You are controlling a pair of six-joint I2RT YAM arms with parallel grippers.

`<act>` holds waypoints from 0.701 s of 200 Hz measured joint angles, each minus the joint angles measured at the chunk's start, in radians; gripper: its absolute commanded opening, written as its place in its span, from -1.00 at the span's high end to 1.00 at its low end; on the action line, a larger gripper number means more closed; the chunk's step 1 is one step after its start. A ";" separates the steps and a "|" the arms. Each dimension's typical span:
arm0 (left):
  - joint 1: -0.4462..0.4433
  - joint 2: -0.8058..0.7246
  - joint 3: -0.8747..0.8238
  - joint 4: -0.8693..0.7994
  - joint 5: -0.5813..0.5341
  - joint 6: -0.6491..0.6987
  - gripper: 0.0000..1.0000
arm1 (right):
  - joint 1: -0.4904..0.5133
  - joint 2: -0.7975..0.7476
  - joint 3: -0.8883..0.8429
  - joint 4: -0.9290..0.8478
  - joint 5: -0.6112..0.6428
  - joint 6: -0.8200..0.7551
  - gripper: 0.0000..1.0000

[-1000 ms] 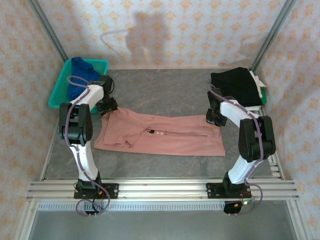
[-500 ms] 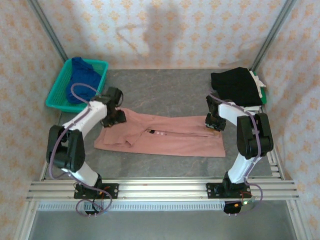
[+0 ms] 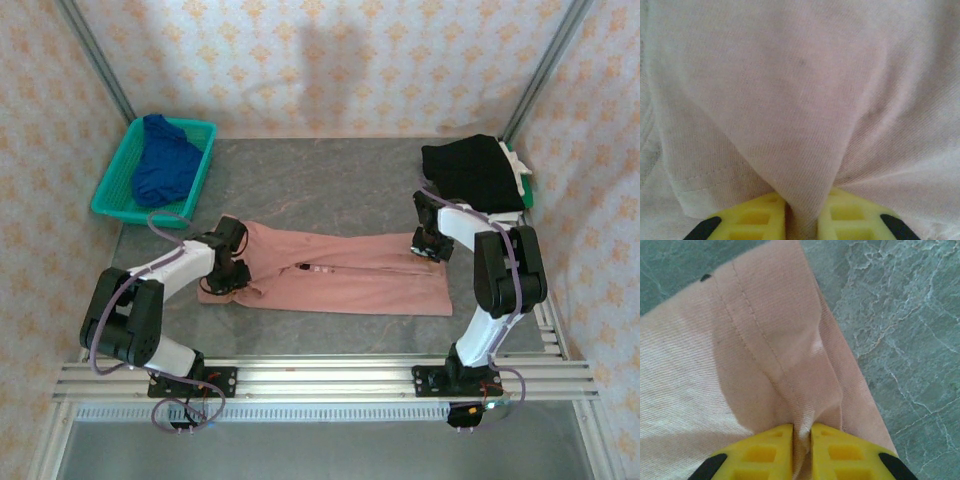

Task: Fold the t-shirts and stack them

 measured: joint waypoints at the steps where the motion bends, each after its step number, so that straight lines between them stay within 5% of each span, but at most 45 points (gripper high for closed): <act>1: 0.000 0.000 0.000 0.000 0.000 0.000 0.65 | 0.000 0.000 0.000 0.000 0.000 0.000 0.69; 36: 0.000 -0.055 0.005 -0.062 -0.027 -0.002 0.12 | 0.000 -0.001 0.000 0.000 0.000 0.000 0.69; 60: 0.000 -0.063 0.006 -0.087 -0.055 0.000 0.07 | 0.000 -0.001 0.000 0.000 0.000 -0.001 0.70; 140: 0.000 0.005 0.046 -0.105 -0.101 -0.011 0.70 | -0.001 0.000 0.000 0.001 -0.004 -0.012 0.71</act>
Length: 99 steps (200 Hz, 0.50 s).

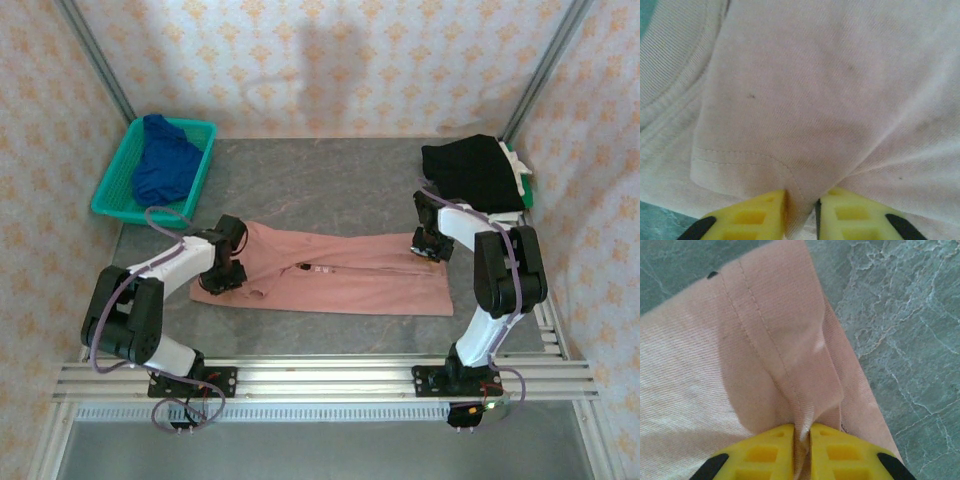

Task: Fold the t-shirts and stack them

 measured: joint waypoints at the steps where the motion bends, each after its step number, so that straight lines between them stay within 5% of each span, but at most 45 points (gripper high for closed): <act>1: 0.000 -0.002 0.000 -0.001 -0.001 0.001 0.71 | 0.000 0.000 0.000 0.000 0.000 0.000 0.71; 20: 0.000 -0.056 0.004 -0.026 -0.017 -0.002 1.00 | 0.000 0.000 0.000 0.000 0.000 -0.005 0.71; 99: 0.000 -0.267 0.040 -0.143 -0.028 -0.013 1.00 | 0.000 0.000 0.000 0.000 -0.004 -0.008 0.71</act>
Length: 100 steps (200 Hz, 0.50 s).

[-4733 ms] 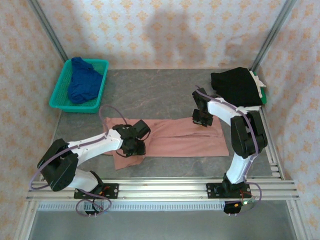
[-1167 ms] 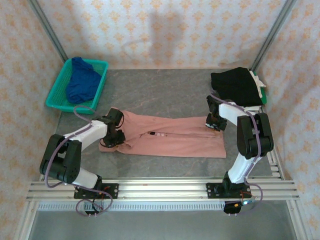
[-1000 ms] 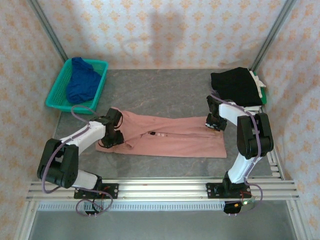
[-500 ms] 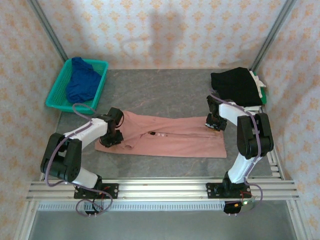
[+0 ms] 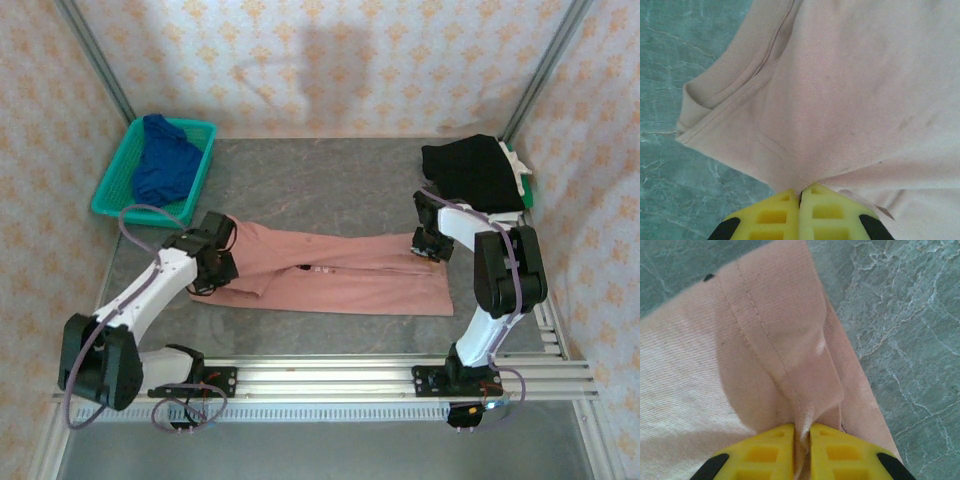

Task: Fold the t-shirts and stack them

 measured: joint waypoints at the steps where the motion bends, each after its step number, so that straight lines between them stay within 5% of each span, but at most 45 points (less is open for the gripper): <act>1: 0.000 -0.003 0.002 -0.001 0.000 0.000 1.00 | 0.000 0.000 0.000 0.000 0.000 0.000 0.71; 100: -0.015 -0.040 0.008 -0.081 0.083 -0.014 0.93 | -0.005 0.000 0.000 0.003 -0.015 -0.004 0.72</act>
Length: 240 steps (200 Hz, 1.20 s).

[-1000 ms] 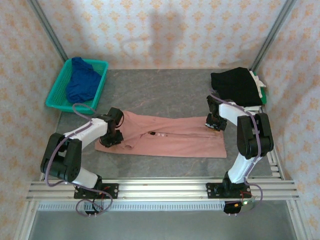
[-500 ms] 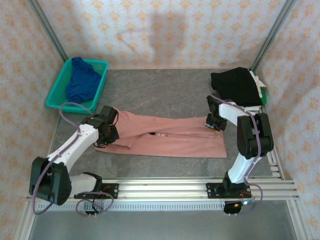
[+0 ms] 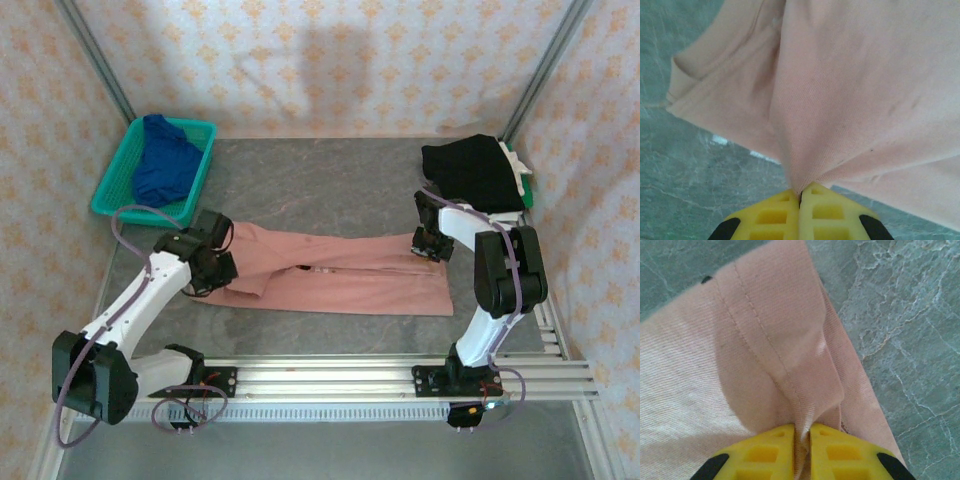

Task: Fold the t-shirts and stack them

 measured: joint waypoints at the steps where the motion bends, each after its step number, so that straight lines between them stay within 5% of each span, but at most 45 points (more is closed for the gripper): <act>1: 0.000 0.000 -0.003 0.000 0.002 0.000 0.93 | 0.000 0.000 0.000 0.000 0.000 0.000 0.71; 37: -0.004 -0.002 -0.111 0.010 0.045 -0.010 0.91 | 0.000 0.000 0.000 0.000 -0.001 0.000 0.72; 62: -0.004 0.011 -0.122 0.029 0.069 -0.007 0.31 | 0.000 0.000 0.000 0.000 -0.005 0.000 0.71; 113: -0.005 0.102 -0.033 -0.016 0.056 0.016 0.10 | 0.010 -0.043 -0.006 -0.002 -0.027 0.005 0.65; 175: 0.000 0.540 0.506 0.070 -0.013 0.115 0.26 | 0.094 0.019 0.126 0.027 -0.066 0.010 0.74; 207: 0.068 0.733 0.498 0.165 -0.007 0.117 0.33 | 0.051 0.095 0.129 0.034 -0.049 0.028 0.74; 240: 0.172 0.727 0.406 0.227 0.008 0.090 0.41 | -0.007 0.091 0.108 0.045 -0.053 0.039 0.77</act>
